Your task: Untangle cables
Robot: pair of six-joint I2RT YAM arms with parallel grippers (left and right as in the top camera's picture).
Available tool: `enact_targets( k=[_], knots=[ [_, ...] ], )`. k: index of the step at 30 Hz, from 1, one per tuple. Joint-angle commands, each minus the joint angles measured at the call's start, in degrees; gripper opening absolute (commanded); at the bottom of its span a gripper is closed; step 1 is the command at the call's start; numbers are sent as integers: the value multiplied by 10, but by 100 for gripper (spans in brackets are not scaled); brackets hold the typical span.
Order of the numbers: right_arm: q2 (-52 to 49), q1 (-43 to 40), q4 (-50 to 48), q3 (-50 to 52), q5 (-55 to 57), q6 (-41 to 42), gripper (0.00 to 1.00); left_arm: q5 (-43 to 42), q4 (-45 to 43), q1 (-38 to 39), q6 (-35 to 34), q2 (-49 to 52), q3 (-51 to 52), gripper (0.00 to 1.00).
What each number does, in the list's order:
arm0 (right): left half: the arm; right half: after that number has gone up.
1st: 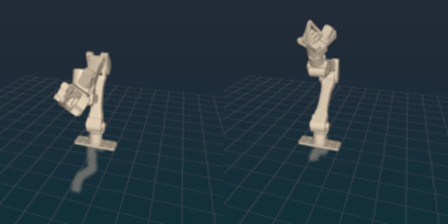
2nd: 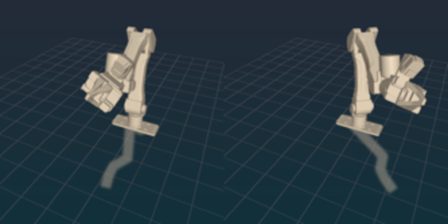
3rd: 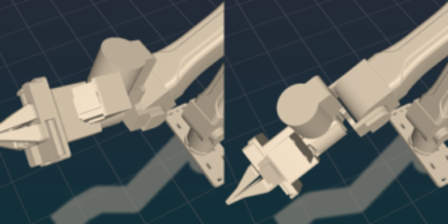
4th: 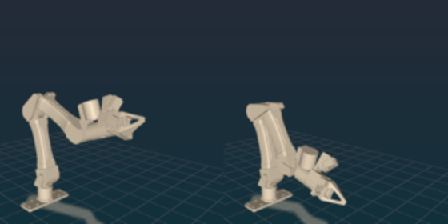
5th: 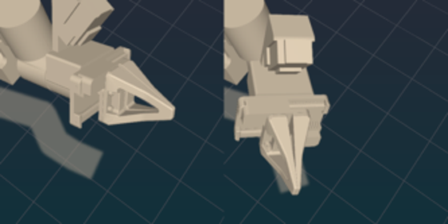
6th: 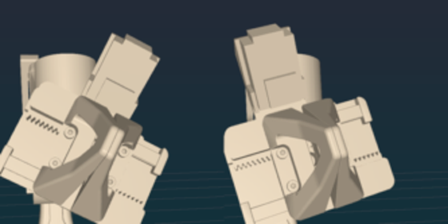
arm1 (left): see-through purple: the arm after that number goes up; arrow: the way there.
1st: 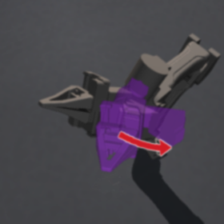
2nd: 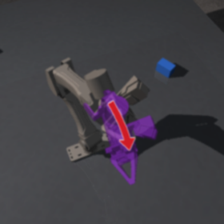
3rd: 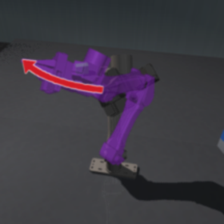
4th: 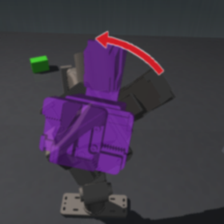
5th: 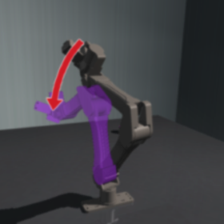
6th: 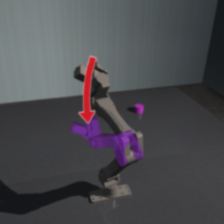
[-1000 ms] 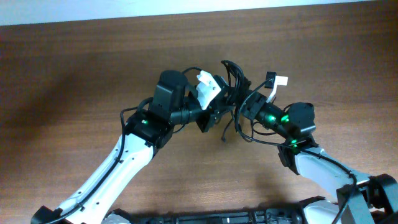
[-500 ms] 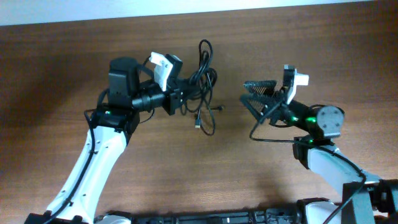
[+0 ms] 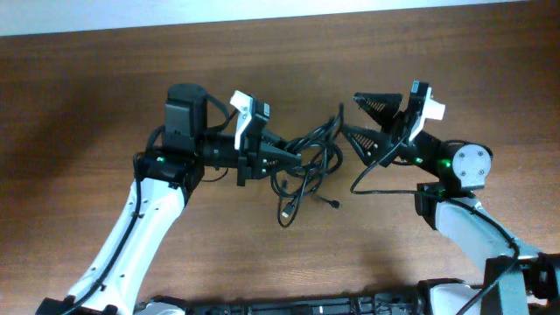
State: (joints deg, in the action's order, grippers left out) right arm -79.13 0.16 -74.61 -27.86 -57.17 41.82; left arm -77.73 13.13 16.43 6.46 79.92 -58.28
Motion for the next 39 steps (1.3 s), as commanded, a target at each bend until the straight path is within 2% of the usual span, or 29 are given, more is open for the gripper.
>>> enact_targets(
  k=[1,4,8,11,17,19,21,22,23,24,33,36,39],
  knots=[
    [0,30,63,-33,16,-16,91,-5,0,16,12,-14,1,0],
    [0,64,110,-41,24,-46,90,-5,0,27,12,-14,1,0],
    [0,54,137,-41,14,-54,89,-5,-2,20,12,-14,1,0],
    [0,28,119,-41,-29,-54,89,-5,-2,9,12,-14,1,0],
    [0,73,126,-42,-10,-78,89,-5,-2,42,12,-14,1,0],
    [0,80,172,-42,63,-102,89,-14,-2,54,12,-14,1,0],
    [0,80,251,-42,189,-127,79,-56,-2,62,12,-14,1,0],
    [0,80,316,-42,290,-131,76,-78,-3,62,12,-14,1,0],
    [0,74,373,-42,383,-131,75,-105,-7,62,12,-14,1,0],
    [0,62,403,-42,414,-131,76,-113,-6,62,11,-14,1,0],
    [0,-78,448,-42,399,-131,77,-104,-6,60,12,-14,1,0],
    [0,-124,466,-42,394,-131,83,-79,-6,41,9,-14,1,0],
    [0,-148,475,-42,394,-131,89,-18,-5,12,-12,-14,1,0]
  ],
)
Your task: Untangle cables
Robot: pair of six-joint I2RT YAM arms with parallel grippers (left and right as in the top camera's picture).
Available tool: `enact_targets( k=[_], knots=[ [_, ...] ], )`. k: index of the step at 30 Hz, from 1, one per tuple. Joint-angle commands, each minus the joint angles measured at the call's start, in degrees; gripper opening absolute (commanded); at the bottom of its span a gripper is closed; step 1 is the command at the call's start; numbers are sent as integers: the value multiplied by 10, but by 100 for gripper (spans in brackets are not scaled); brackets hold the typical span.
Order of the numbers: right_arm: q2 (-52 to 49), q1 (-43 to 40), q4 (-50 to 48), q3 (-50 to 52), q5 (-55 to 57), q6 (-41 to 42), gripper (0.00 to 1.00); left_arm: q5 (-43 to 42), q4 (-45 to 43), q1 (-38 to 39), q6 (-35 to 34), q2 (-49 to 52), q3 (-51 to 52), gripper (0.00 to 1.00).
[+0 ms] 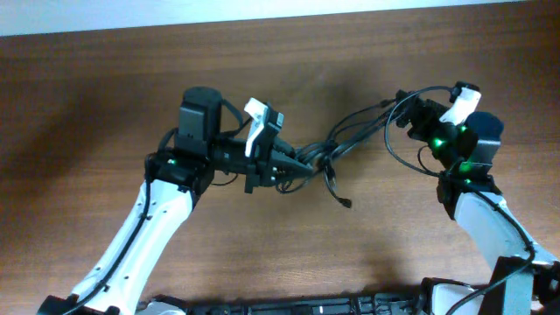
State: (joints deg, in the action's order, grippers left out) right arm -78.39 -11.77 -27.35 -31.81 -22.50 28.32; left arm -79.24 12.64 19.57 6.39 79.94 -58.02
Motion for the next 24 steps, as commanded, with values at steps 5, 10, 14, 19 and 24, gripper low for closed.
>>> enact_targets(
  k=[5,10,14,19,24],
  knots=[
    [-7,-100,15,-2,54,4,99,-32,27,-45,-11,-14,-2,0],
    [-7,-130,19,-2,52,6,99,63,47,-60,-21,-14,-2,0],
    [-7,-125,-5,-2,-106,43,99,232,26,-54,-173,-14,-2,0],
    [-7,14,-122,-2,-249,43,98,83,-168,62,-135,-3,-2,0],
    [-7,84,-132,-2,-143,32,98,63,-180,95,-132,3,-2,0]
  ],
)
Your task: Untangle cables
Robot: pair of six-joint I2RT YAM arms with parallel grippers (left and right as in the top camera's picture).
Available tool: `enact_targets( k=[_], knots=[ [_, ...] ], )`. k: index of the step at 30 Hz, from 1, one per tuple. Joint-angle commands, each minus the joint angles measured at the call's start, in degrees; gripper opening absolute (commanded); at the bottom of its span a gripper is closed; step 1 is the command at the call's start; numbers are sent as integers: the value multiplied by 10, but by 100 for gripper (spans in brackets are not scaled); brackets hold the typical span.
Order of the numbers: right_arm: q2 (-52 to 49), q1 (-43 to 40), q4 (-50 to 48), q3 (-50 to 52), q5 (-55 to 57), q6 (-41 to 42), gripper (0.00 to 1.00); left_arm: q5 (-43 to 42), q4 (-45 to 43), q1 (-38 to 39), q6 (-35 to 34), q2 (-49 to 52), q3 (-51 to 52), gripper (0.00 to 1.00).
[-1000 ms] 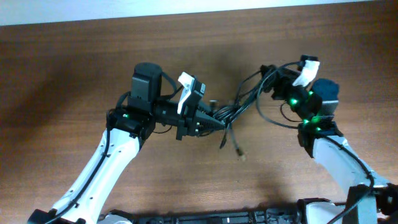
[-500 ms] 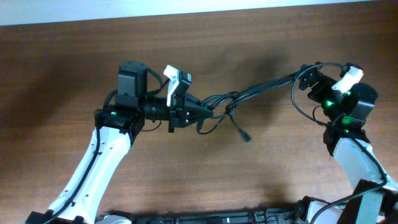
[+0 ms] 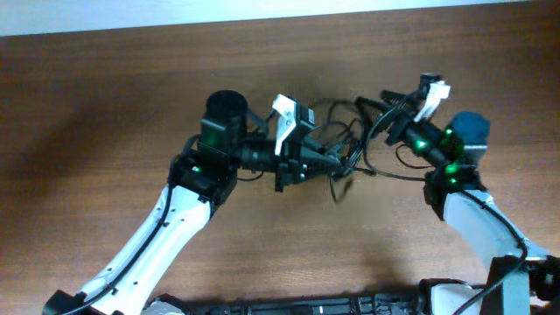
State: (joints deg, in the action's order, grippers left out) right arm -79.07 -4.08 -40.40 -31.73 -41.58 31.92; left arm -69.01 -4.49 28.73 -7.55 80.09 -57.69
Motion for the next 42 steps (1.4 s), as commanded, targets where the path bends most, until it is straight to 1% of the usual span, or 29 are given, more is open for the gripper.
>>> enact_targets(
  k=[1,3,4,5,6,8,10,11,12,13,14,16,19,20,23,24,25,26,27,28,29,30,32,34,35,37,39,41,42],
  knots=[
    [-1,7,1,-3,48,-4,99,-47,-11,-1,7,2,-5,0],
    [-1,5,25,-3,70,-26,99,-89,-29,-16,7,2,-5,0],
    [-1,-4,68,-3,126,-32,99,-124,-42,-29,7,2,-5,0],
    [-1,-15,94,-3,147,-32,99,-143,-50,-40,7,2,-5,0],
    [-1,-33,113,-3,148,-29,98,-134,-49,-53,-6,2,-5,0],
    [0,-74,119,-3,118,-11,98,-16,-46,-79,-96,2,-5,0],
    [1,-118,119,-3,66,32,98,176,-10,-98,-249,2,-5,0],
    [1,-139,119,-3,21,39,99,285,21,-102,-336,2,-5,0],
    [1,-162,119,-3,-53,39,99,379,48,-101,-425,2,-5,0],
    [0,-170,120,-3,-134,39,99,425,67,-100,-509,2,-5,0],
    [0,-169,120,-3,-173,39,99,442,74,-100,-552,2,-5,0],
    [0,-134,120,-3,-246,33,98,479,85,-100,-675,2,-5,0],
    [0,-66,120,-3,-246,1,98,499,85,-100,-728,2,-5,0],
    [-1,-42,120,-3,-240,-17,98,506,88,-101,-730,2,-5,0],
    [-1,7,120,-3,-229,-19,99,506,100,-100,-720,2,-5,0],
    [-1,21,129,-3,-220,-35,99,506,103,-100,-671,2,-5,0],
    [-1,34,142,-3,-204,-51,99,507,120,-100,-553,2,-5,12],
    [-1,42,156,-3,-187,-52,98,513,164,-100,-430,3,-5,40],
    [-1,48,167,-3,-177,-51,99,533,216,-100,-362,3,-5,80],
    [-1,50,178,-3,-177,-51,99,585,278,-100,-322,4,-5,99],
    [-1,50,185,-3,-177,-51,99,660,346,-101,-316,4,-5,99],
    [-1,50,186,-3,-179,-49,99,715,391,-101,-316,4,-5,99],
    [-1,50,186,-3,-182,-23,98,800,451,-101,-322,3,-5,99],
    [0,52,140,-6,-177,-23,99,815,450,-101,-371,3,-5,99],
    [0,52,139,-20,-177,-14,99,813,432,-102,-382,3,-5,99],
    [0,52,162,-57,-177,-12,99,813,393,-102,-364,-6,-9,99],
    [-1,64,256,-124,-122,-19,99,813,342,-103,-313,-24,-17,99],
    [-1,112,416,-189,5,-99,100,806,311,-103,-301,-37,-17,99],
    [-1,159,476,-202,90,-153,96,802,310,-103,-301,-36,-17,99]
  ],
)
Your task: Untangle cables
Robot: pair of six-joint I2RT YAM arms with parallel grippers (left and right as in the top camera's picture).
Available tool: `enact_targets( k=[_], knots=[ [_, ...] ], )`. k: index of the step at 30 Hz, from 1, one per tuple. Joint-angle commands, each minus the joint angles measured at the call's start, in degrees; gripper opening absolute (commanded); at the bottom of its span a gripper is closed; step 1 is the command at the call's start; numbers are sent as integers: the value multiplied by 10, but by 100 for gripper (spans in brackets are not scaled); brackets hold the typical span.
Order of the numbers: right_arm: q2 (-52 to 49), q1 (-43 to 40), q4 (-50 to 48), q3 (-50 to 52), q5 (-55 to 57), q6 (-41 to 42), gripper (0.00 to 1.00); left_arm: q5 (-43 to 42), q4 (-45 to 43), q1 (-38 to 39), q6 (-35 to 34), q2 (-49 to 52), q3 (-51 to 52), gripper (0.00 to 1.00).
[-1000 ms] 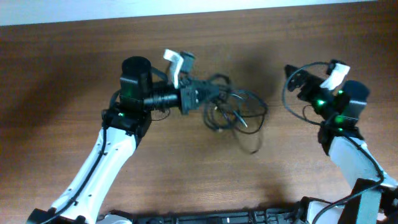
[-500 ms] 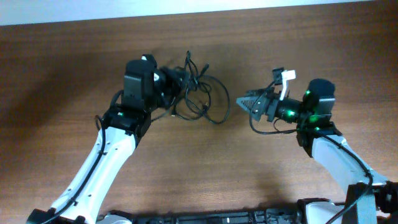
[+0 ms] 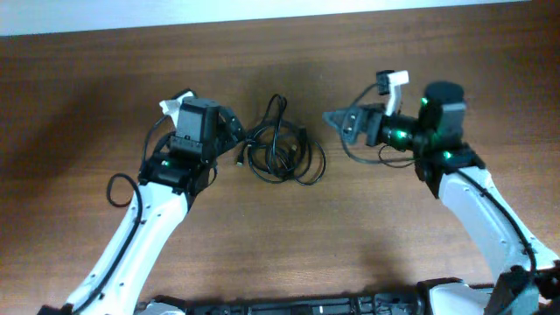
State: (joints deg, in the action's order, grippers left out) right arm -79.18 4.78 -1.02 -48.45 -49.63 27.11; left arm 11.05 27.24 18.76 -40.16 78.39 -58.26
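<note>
A loose pile of black cables (image 3: 282, 156) lies on the brown table between the arms. One strand runs from the pile toward my left gripper (image 3: 231, 134), which points down and right at the pile's left edge; its jaws are hidden under the wrist. My right gripper (image 3: 334, 119) is to the right of the pile, pointing left, with its fingers together. A separate black cable loop (image 3: 360, 157) hangs from it and curves back under the wrist, apart from the pile.
The table's far edge (image 3: 280, 16) meets a white wall along the top. A thin loop of the left arm's own wiring (image 3: 114, 188) sticks out beside its forearm. Both forearms reach in from the bottom corners.
Both grippers have drawn apart. The left has moved back to the left and tilted down. The bundle, then lifted between them, now lies in a looser pile, with one loop at the right gripper.
First my left gripper gripped the tangle while the right stood open around a strand. Then the right was shut on a strand far to the right, the bundle stretched. Then both came close together. Now the pile rests between them and the right holds a separate loop.
</note>
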Motion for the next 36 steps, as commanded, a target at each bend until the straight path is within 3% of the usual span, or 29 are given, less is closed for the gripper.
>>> enact_targets(
  k=[1,3,5,7,10,16,17,19,24,27,33,34,35,36],
  knots=[
    [0,102,102,-34,216,-143,95,1,-3,-3,26,-19,-11,99],
    [-20,181,131,-32,337,-199,82,2,7,-4,25,-19,-11,99],
    [-60,228,112,-32,354,-218,78,1,8,-10,25,-19,-11,99],
    [-102,249,99,-32,366,-228,58,-7,12,-29,26,-19,-11,99],
    [-156,271,83,-32,344,-217,57,-74,20,-75,56,-19,-11,99],
    [-173,287,48,-32,312,-218,57,-100,22,-87,64,-19,-10,99],
    [-181,287,31,-32,312,-217,53,-100,22,-87,64,-19,-10,99],
    [-198,286,3,-32,312,-217,28,-101,24,-87,64,-19,-10,99],
    [-200,286,1,-32,369,-207,21,-101,47,-87,64,-19,-10,99],
    [-200,286,-1,-32,481,-136,21,-102,50,-87,64,-19,-10,99],
    [-233,285,-36,-32,554,-78,25,-135,54,-87,64,-19,-10,99],
    [-236,285,-44,-32,555,-77,23,-135,59,-87,64,-19,-10,99],
    [-236,285,-56,-32,550,-77,5,-139,61,-87,64,-19,-10,99],
    [-229,283,-68,-37,511,-77,4,-172,58,-87,99,-19,-10,99]
  ],
)
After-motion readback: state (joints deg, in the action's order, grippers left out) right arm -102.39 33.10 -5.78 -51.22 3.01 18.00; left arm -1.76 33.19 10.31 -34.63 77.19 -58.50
